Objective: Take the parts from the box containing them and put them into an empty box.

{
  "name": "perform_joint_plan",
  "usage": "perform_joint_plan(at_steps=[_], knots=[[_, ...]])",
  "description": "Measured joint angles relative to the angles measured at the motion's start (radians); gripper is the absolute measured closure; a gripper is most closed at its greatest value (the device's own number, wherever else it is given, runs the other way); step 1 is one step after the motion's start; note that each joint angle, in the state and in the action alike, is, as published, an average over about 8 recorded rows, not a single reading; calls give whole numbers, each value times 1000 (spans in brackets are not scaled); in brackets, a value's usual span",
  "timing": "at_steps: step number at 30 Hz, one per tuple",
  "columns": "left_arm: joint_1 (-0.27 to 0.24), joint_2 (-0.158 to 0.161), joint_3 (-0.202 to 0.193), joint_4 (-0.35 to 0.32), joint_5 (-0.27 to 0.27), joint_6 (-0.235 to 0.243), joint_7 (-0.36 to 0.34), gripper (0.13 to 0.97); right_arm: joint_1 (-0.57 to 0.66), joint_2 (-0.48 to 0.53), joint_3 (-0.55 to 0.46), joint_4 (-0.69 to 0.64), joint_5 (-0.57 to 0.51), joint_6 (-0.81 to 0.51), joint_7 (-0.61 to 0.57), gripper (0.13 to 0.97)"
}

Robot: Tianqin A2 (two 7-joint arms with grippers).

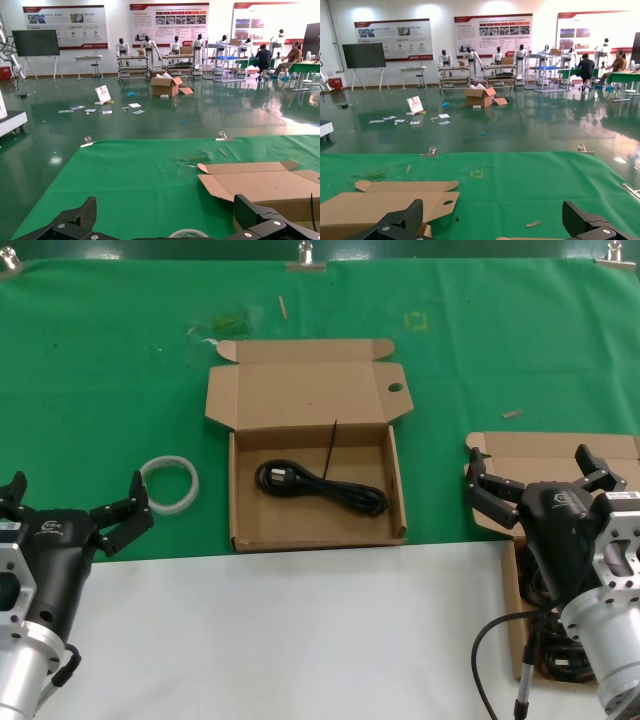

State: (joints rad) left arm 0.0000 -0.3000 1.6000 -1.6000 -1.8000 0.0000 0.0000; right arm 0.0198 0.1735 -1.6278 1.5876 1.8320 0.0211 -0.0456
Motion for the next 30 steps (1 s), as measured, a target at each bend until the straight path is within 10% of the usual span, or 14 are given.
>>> perform_joint_plan(at_steps=[30], knots=[[0,0,0,0,0,0,0,132,0,0,0,0,0,0,0,129]])
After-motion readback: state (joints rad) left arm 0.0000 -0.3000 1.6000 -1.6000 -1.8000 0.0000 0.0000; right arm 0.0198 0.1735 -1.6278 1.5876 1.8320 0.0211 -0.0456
